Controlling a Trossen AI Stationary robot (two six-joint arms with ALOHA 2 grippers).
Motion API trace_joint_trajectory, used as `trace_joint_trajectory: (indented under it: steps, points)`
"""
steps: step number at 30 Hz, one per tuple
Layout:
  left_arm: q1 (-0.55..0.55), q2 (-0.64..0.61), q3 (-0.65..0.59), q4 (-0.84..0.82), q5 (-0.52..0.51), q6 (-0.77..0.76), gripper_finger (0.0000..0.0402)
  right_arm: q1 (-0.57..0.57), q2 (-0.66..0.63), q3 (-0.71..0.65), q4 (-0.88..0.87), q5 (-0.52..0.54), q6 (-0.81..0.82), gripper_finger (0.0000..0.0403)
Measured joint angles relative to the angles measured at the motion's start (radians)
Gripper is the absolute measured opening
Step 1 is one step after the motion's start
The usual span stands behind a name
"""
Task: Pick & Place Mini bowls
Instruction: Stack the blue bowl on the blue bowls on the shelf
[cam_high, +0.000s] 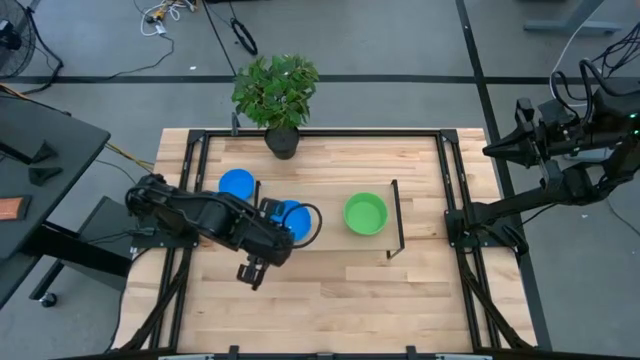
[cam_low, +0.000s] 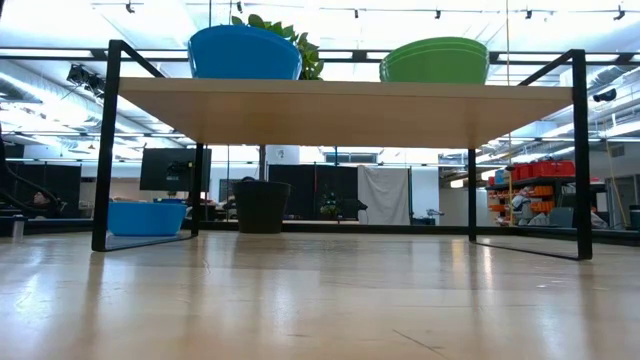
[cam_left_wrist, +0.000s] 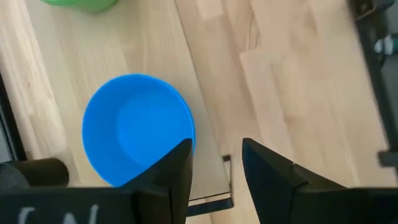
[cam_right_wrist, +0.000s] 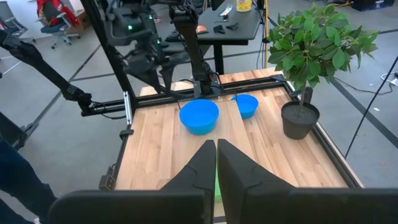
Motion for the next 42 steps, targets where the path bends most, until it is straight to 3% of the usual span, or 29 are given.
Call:
trace_joint_trajectory:
  steps: [16,33,42]
  points:
    - [-0.035,-0.011,0.006,0.003,0.000,-0.078,0.0145,0.000,0.000,0.000,0.000,0.000,0.000,0.0021]
    - [-0.011,-0.319,-0.439,0.105,-0.004,-0.278,0.0145,0.000,0.000,0.000,0.000,0.000,0.000,0.0021]
    - [0.097,-0.454,-0.591,0.074,-0.001,-0.290,0.0145,0.000,0.000,0.000,0.000,0.000,0.000,0.0021]
